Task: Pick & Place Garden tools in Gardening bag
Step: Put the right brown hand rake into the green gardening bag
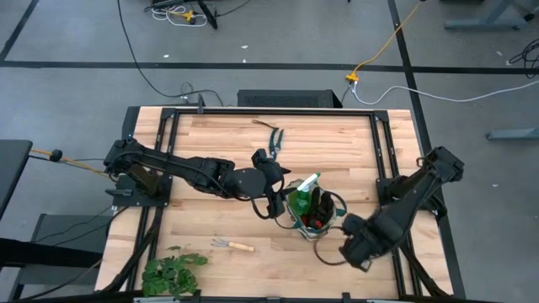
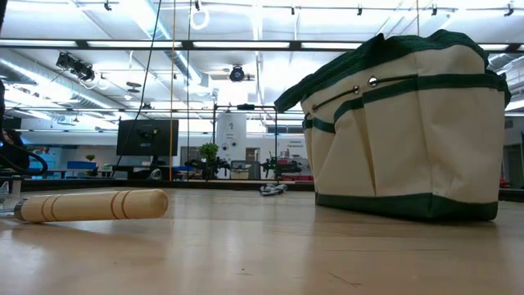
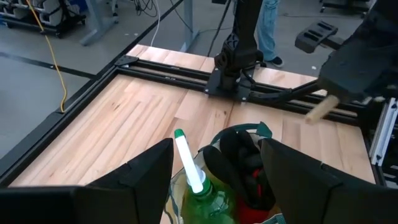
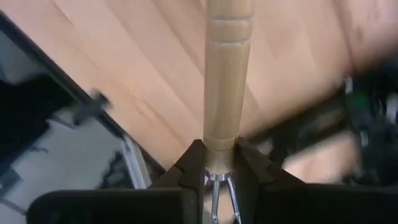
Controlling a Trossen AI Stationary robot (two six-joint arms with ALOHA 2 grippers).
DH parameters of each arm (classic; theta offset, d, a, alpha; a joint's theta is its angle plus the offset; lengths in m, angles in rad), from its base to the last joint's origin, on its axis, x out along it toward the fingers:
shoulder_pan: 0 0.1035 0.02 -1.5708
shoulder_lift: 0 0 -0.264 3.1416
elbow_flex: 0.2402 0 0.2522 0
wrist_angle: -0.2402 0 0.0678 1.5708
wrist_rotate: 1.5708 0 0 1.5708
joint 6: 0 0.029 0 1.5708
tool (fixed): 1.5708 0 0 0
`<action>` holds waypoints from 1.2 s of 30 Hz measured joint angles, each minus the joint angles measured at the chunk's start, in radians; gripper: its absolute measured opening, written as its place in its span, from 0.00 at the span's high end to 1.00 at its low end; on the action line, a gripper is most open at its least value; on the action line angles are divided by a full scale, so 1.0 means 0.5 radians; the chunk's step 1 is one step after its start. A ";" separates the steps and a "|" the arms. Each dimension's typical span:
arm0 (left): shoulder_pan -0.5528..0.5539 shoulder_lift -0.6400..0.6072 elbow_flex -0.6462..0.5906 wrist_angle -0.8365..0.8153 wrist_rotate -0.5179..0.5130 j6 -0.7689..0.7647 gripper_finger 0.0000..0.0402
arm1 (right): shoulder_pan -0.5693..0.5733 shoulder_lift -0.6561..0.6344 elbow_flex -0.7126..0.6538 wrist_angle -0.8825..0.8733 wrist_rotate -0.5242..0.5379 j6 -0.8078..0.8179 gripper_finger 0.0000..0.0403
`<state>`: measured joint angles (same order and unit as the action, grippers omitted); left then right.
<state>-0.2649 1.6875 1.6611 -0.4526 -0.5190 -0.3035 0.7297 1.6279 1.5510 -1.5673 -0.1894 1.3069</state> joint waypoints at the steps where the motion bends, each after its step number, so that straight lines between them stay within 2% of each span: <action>1: 0.000 0.000 0.000 0.000 0.001 0.000 0.38 | -0.039 0.003 0.039 0.008 0.045 -0.063 0.88; 12: 0.000 0.000 0.000 0.027 0.000 0.000 0.38 | -0.532 0.008 0.082 -0.008 0.148 -0.670 0.88; 19: 0.000 0.000 0.000 0.033 -0.001 0.000 0.38 | -0.833 0.015 0.082 -0.008 0.057 -0.931 0.88; 24: -0.001 0.000 0.000 0.036 0.000 0.000 0.38 | -0.935 0.015 0.082 -0.008 -0.083 -1.133 0.88; 31: -0.001 0.000 0.000 0.050 0.000 0.000 0.38 | -1.012 0.015 0.082 -0.008 0.043 -1.316 0.88; 36: 0.000 0.000 0.000 0.049 0.000 0.000 0.38 | -1.034 0.017 0.083 -0.007 0.011 -1.363 0.88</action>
<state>-0.2649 1.6875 1.6611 -0.4278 -0.5190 -0.3035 0.2129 1.6365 1.5925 -1.5707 -0.1839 0.6254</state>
